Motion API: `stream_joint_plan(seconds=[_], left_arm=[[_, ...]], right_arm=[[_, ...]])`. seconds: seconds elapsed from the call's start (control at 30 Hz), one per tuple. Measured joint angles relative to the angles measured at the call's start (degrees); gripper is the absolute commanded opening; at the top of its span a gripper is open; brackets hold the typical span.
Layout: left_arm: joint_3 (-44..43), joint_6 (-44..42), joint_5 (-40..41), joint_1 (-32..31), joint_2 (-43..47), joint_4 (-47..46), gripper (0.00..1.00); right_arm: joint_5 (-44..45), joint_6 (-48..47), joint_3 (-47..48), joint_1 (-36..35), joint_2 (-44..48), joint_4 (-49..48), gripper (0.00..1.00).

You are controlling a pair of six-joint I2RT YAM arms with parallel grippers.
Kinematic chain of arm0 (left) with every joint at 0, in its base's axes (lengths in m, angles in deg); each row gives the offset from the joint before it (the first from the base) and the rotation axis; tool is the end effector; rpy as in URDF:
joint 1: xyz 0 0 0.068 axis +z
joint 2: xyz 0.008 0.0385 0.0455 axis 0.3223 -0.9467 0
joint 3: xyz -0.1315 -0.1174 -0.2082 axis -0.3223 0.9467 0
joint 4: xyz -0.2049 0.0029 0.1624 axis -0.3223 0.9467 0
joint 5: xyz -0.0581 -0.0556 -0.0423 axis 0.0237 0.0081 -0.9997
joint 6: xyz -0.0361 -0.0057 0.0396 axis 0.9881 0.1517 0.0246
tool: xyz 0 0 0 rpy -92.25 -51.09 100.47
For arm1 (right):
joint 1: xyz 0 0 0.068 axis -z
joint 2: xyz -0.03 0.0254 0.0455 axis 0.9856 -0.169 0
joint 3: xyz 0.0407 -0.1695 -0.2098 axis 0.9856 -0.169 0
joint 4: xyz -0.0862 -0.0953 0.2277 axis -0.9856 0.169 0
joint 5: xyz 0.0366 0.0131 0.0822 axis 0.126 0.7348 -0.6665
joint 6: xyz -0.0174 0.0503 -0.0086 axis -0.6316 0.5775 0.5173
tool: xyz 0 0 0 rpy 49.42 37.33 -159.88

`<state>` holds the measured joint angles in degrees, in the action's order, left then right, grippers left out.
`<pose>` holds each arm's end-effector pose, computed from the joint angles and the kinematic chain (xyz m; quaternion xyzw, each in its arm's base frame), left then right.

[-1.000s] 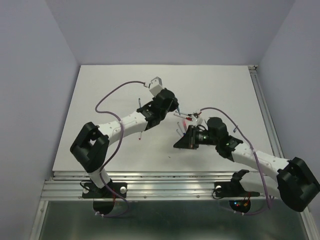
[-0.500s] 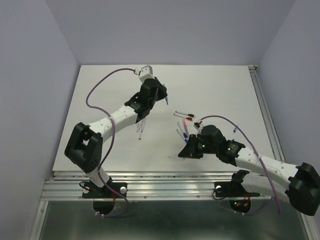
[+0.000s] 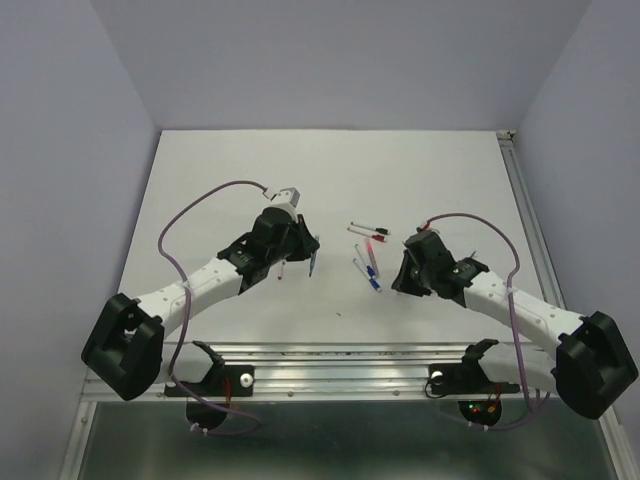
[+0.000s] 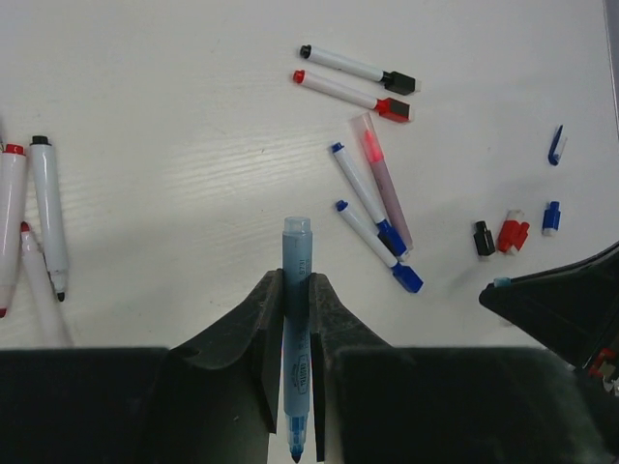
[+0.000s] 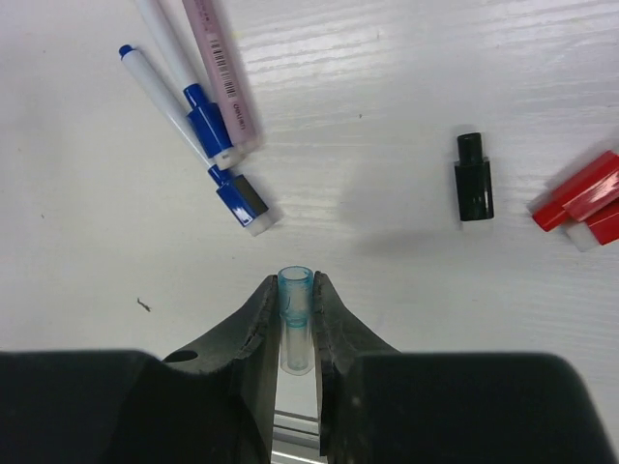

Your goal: Open the pen caps

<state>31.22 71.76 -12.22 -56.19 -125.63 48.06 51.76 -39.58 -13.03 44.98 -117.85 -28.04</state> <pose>0.2273 -0.1754 0.2496 0.0450 0.8349 -0.3273 0.4401 0.1781 0.1219 0.1969 0.0886 0.9476 0.1575 0.2635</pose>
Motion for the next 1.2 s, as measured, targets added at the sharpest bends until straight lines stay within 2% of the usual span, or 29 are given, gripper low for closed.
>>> stream_joint_plan(seconds=[0.4, 0.67, 0.8, 0.97, 1.13, 1.2], left_arm=[[2.2, 0.3, 2.9, 0.0, 2.0, 3.4, 0.0], [1.6, 0.0, 6.0, 0.0, -5.6, 6.2, 0.0], [0.4, -0.5, 7.1, 0.0, -9.1, 8.2, 0.0], [-1.7, -1.1, 8.4, 0.0, -11.6, 9.7, 0.0], [-4.3, -1.7, 10.0, 0.0, -14.5, 11.4, 0.07], [-5.3, -1.9, 10.5, 0.0, -15.7, 11.9, 0.09]], right_arm=[[7.3, -2.0, 0.7, 4.1, -2.7, 4.2, 0.08], [7.6, -2.7, 0.7, 4.9, -5.4, 4.0, 0.11], [7.7, -2.8, 0.7, 5.0, -5.9, 4.0, 0.18], [8.5, -2.8, 0.6, 5.3, -5.9, 4.0, 0.21], [9.0, -3.1, 0.5, 5.3, -5.9, 4.1, 0.23], [9.0, -3.3, 0.5, 5.3, -5.8, 4.1, 0.27]])
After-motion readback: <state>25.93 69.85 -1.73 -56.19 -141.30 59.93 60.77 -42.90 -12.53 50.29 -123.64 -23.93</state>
